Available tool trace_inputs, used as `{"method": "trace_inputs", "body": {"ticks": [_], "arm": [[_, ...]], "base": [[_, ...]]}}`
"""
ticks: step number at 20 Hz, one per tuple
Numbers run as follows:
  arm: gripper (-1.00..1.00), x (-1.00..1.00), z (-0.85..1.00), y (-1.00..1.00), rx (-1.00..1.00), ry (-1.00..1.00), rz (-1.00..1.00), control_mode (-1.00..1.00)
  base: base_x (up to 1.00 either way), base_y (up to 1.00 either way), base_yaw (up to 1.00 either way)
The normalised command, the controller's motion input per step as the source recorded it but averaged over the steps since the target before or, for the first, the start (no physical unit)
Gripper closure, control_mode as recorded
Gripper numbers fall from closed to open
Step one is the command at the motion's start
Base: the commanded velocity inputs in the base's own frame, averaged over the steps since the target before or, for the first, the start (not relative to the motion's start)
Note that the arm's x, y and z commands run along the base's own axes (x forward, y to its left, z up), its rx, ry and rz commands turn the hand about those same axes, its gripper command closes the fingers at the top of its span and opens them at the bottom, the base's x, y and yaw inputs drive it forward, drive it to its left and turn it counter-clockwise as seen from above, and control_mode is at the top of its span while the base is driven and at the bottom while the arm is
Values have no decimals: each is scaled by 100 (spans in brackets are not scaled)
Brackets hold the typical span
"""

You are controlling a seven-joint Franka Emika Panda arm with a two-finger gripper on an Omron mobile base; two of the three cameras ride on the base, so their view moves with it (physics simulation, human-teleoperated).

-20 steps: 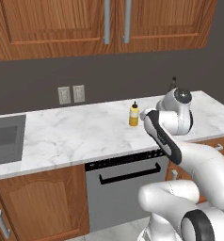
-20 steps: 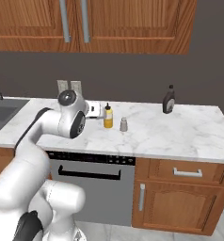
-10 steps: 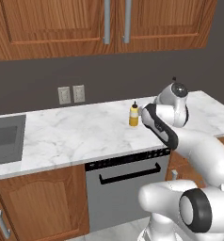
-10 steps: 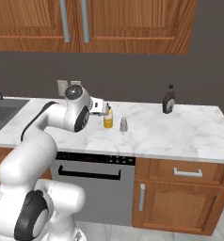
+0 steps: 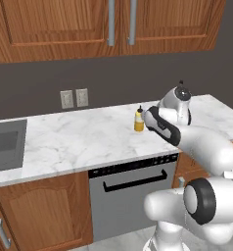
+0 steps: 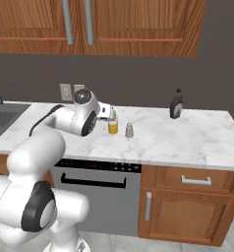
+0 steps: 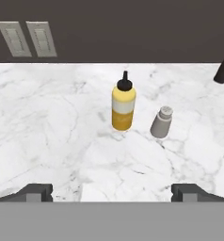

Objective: Pick the shaker and mustard from the counter and place them in the cabinet.

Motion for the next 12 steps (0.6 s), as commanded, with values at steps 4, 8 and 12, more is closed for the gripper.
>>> {"method": "trace_inputs", "body": {"ticks": [4,8,12], "arm": [[-100,29,-26,0,1,0,0,-100],[-100,33,-17,0,0,0,0,-100],[-100,34,-15,0,0,0,0,-100]], "base": [[0,0,0],[0,0,0],[0,0,0]]}}
